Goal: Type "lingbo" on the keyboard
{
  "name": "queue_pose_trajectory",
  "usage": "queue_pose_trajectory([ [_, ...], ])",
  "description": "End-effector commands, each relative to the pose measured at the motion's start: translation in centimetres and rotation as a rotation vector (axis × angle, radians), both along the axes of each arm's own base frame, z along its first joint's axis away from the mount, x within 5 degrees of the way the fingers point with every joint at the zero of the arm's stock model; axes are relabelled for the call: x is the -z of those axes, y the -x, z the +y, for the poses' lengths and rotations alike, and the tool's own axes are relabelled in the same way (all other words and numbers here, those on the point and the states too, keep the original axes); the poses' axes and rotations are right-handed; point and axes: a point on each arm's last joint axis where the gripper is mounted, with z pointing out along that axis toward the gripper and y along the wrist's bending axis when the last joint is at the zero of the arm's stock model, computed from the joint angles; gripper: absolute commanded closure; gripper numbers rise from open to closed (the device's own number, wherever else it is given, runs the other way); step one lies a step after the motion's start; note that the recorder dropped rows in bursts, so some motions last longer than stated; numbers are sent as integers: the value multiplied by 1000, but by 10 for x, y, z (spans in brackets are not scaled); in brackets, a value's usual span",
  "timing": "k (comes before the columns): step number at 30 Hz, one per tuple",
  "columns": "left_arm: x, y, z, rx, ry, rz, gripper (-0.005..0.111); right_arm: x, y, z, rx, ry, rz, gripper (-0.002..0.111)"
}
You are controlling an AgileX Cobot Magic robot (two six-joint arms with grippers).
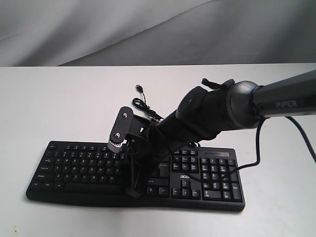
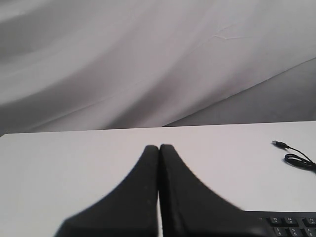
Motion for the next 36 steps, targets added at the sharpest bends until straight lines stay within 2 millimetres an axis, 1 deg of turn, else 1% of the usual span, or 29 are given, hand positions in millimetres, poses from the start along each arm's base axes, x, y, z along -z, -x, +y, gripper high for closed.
queue_pose_trajectory([
  [1, 1, 0, 0, 8, 0, -9, 106, 6, 0, -3, -1, 15, 12, 108],
  [15, 1, 0, 0, 8, 0, -9, 106, 6, 0, -3, -4, 16, 11, 108],
  [20, 1, 0, 0, 8, 0, -9, 106, 16, -1, -4, -4, 38, 20, 108],
  [22, 1, 0, 0, 8, 0, -9, 106, 18, -1, -4, -4, 40, 19, 108],
  [24, 1, 0, 0, 8, 0, -9, 106, 13, -1, -3, -3, 33, 10, 108],
  [28, 1, 0, 0, 8, 0, -9, 106, -5, 0, -2, -7, 5, -25, 108],
  [30, 1, 0, 0, 8, 0, -9, 106, -11, 0, 0, -3, -2, -52, 108],
  [34, 1, 0, 0, 8, 0, -9, 106, -18, -3, 12, -6, -30, -82, 108],
  [36, 1, 0, 0, 8, 0, -9, 106, -16, -9, 16, -1, -35, -83, 108],
])
